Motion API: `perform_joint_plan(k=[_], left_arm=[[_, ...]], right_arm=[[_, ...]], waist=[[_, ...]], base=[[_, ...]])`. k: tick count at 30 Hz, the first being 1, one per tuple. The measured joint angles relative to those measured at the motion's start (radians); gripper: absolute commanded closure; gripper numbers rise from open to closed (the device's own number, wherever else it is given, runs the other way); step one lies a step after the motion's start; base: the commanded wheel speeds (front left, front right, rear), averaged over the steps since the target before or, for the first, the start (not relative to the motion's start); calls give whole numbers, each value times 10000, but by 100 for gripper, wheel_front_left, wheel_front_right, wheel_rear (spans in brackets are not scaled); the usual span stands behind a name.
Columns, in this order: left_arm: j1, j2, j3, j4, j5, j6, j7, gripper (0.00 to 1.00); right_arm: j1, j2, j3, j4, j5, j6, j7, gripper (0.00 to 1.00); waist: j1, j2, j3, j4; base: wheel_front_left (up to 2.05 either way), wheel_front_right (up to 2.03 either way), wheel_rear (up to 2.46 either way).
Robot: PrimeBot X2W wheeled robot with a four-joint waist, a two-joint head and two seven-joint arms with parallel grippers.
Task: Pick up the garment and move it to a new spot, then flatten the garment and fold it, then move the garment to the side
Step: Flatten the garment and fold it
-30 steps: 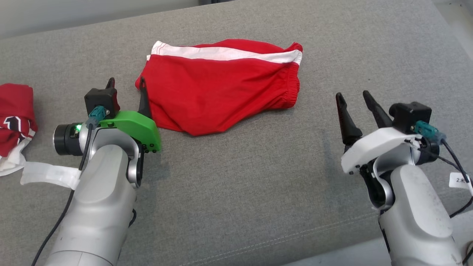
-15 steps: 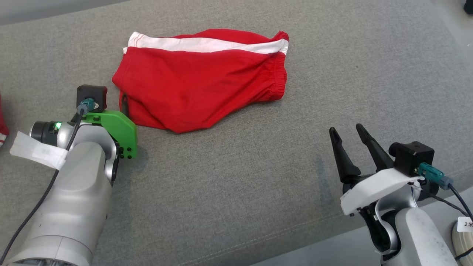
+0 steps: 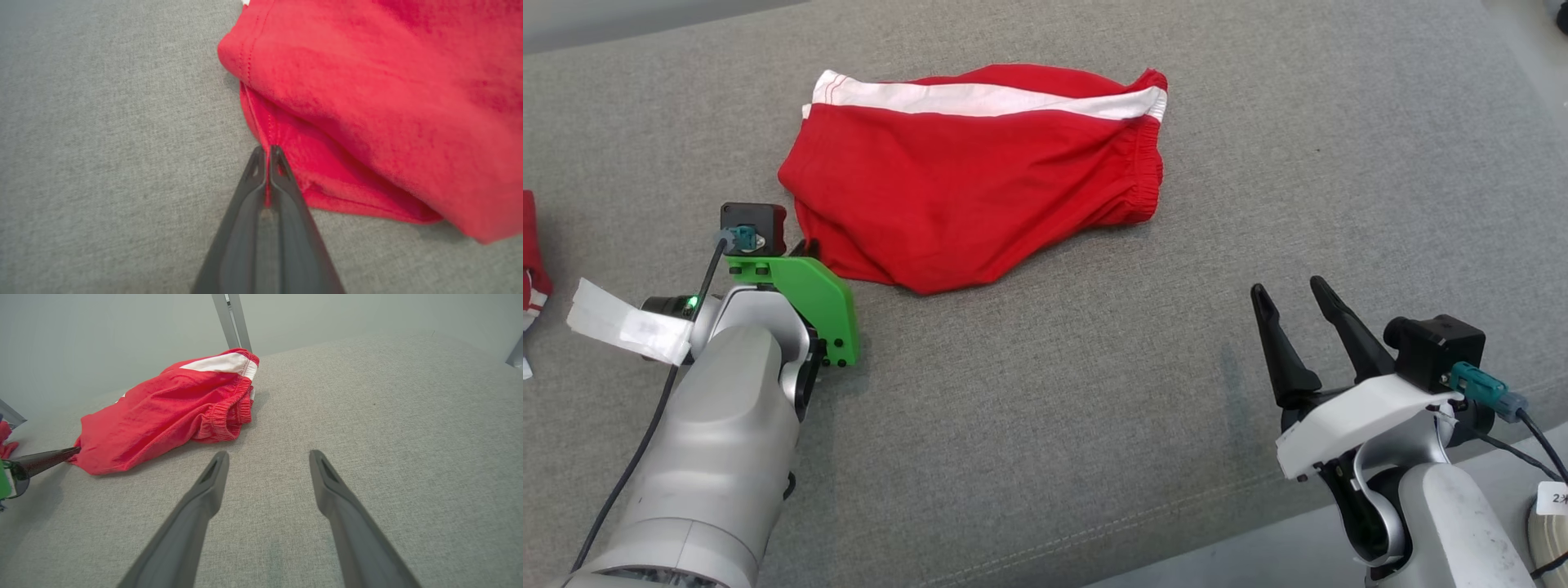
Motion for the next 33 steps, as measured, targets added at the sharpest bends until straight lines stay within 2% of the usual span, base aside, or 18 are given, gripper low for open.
perform_joint_plan(k=[13,25,33], left_arm=[[549,-249,299,36,-621,-98,-826,100],[1867,-449,522,-2,-1241,-132,-1352,100],[2789,-522,470,-504,-1622,-61,-1639,100]], right_arm=[[12,2,-240,69,-71,0,90,0],[358,4,-635,79,-215,0,380,0],[756,4,-907,-4,-219,0,548,0]], waist=[[0,0,-443,322],[0,0,-1406,711],[0,0,-2086,860]], base=[[0,0,0],[0,0,0],[0,0,0]])
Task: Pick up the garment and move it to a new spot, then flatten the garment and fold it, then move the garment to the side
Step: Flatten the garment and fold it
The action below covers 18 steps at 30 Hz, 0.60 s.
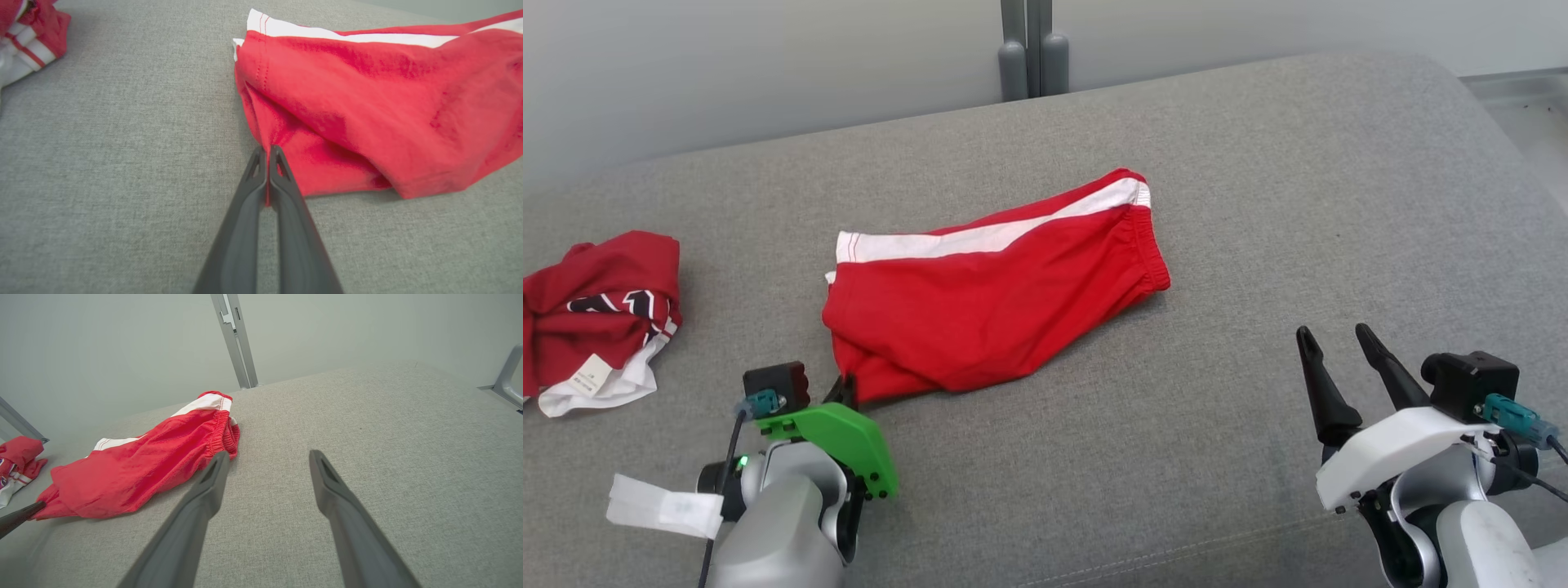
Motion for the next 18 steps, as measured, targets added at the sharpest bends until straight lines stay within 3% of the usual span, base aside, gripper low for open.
perform_joint_plan(k=[6,7,8,9,13,18], left_arm=[[808,-13,-236,-422,-268,249,-13,100],[906,-13,-261,-516,-305,299,-15,87],[989,-13,-293,-616,-339,337,-19,26],[1063,-12,-360,-706,-366,336,-8,0],[1452,-19,-491,-1129,-554,499,25,0],[1793,33,-435,-2176,-426,1022,-303,0]], right_arm=[[360,-2,-155,-73,-10,0,142,0],[407,0,-173,-90,-10,0,157,0],[456,-2,-194,-121,-12,0,184,0],[512,-2,-219,-142,-12,0,186,0],[669,-2,-236,-182,-40,0,290,0],[786,-2,-194,-244,-52,0,374,0]], waist=[[0,0,-458,37],[0,0,-526,40],[0,0,-588,42],[0,0,-639,46],[0,0,-769,99],[0,0,-865,244]], base=[[0,0,0],[0,0,0],[0,0,0],[0,0,0],[0,0,0],[0,0,0]])
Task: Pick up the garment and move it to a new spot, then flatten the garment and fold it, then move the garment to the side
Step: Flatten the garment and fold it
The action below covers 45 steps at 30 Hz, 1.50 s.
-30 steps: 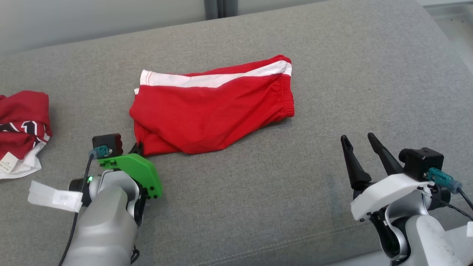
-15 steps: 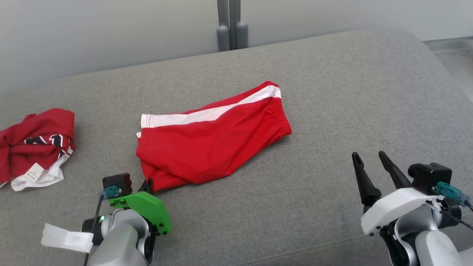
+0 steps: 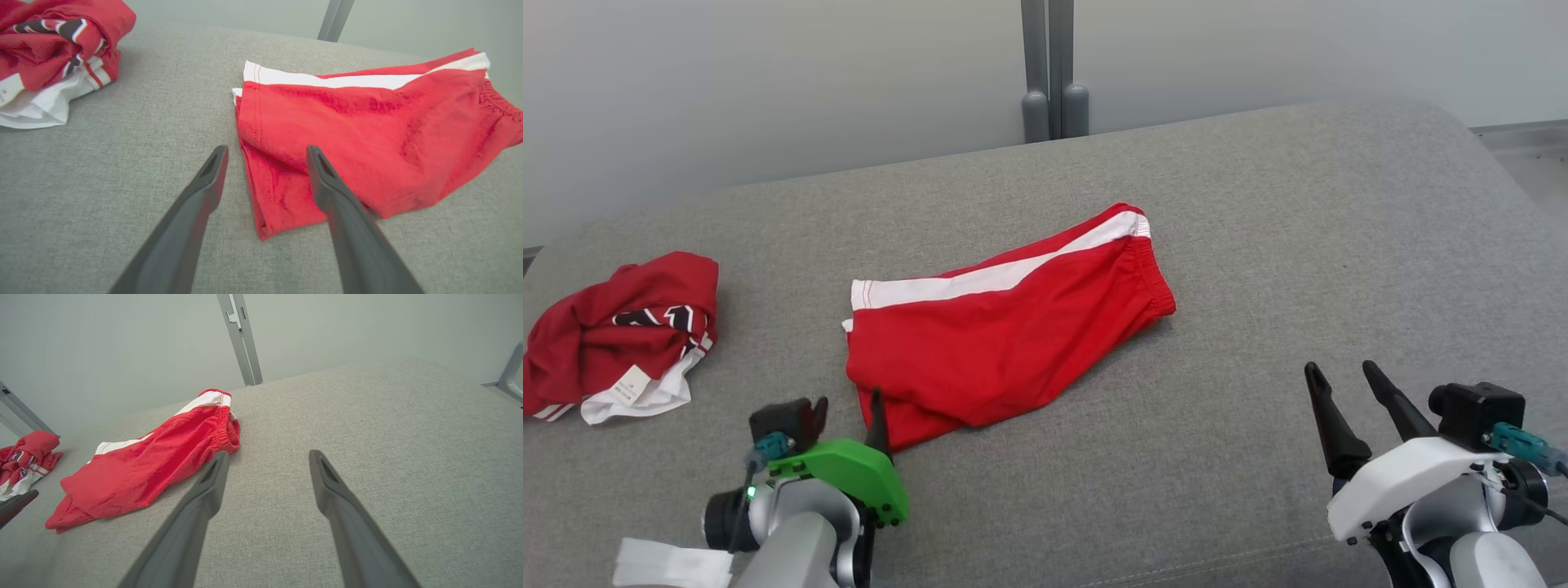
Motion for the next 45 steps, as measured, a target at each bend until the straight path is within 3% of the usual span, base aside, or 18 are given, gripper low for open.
perform_joint_plan(k=[3,4,8,15,20,28,45], left_arm=[[440,387,240,-1718,529,263,-52,0],[882,570,575,-3195,928,460,-65,0],[2266,587,1208,-5643,1689,759,-67,0],[3890,357,1950,-8082,2380,805,-84,0],[4557,330,1785,-8594,2731,353,-86,0],[5285,773,1530,-8541,3022,88,-10,0],[5842,1206,1404,-8723,3028,19,215,0]], right_arm=[[23,2,-105,38,453,-4,-102,0],[81,0,-121,148,732,-4,-253,0],[115,0,-86,533,1231,-4,-809,0],[-1,13,374,1225,1051,-4,-1578,0],[-21,6,646,1511,936,-4,-1601,0],[4,8,746,1580,464,-4,-2002,0],[165,8,594,1829,-167,-4,-1778,0]], waist=[[0,0,-55,110],[0,0,-89,192],[0,0,-161,370],[0,0,-304,672],[0,0,-421,873],[0,0,-594,1254],[0,0,-724,1813]], base=[[0,0,0],[0,0,0],[0,0,0],[0,0,0],[0,0,0],[0,0,0],[0,0,0]])
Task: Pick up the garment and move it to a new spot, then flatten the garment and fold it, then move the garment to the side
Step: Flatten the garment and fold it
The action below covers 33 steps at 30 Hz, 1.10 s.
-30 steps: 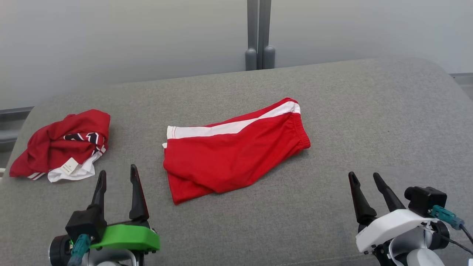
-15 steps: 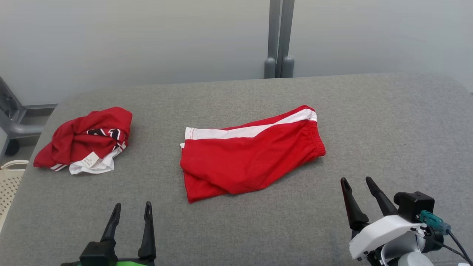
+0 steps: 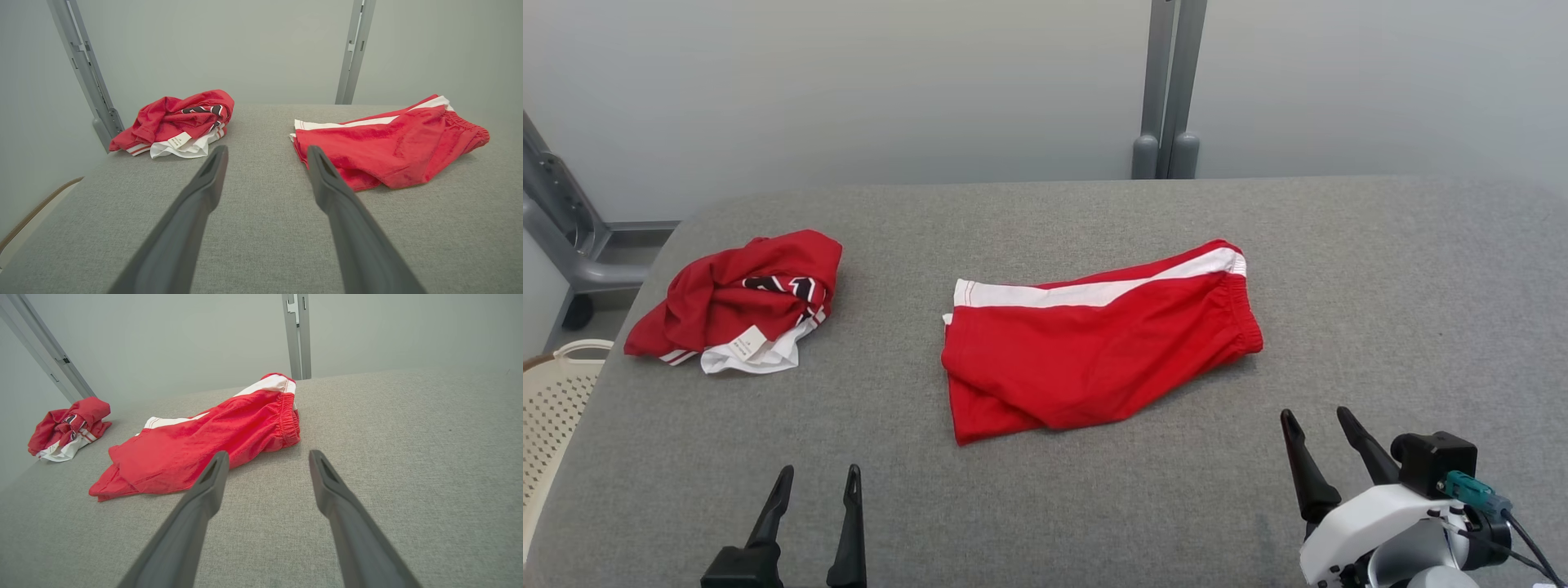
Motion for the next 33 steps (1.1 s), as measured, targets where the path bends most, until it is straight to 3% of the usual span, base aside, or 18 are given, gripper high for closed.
perform_joint_plan(k=[9,24,33], left_arm=[[-38,-63,-178,-10,-40,25,44,0],[-353,-65,-460,-8,-36,15,29,0],[-902,-222,-838,42,54,-142,27,0]], right_arm=[[-337,0,119,-140,-171,0,997,0],[-3422,15,-1158,322,-953,4,7459,0],[-5930,2,-2792,1791,-2079,0,9118,0]], waist=[[0,0,116,-108],[0,0,586,130],[0,0,1369,607]], base=[[0,0,0],[0,0,0],[0,0,0]])
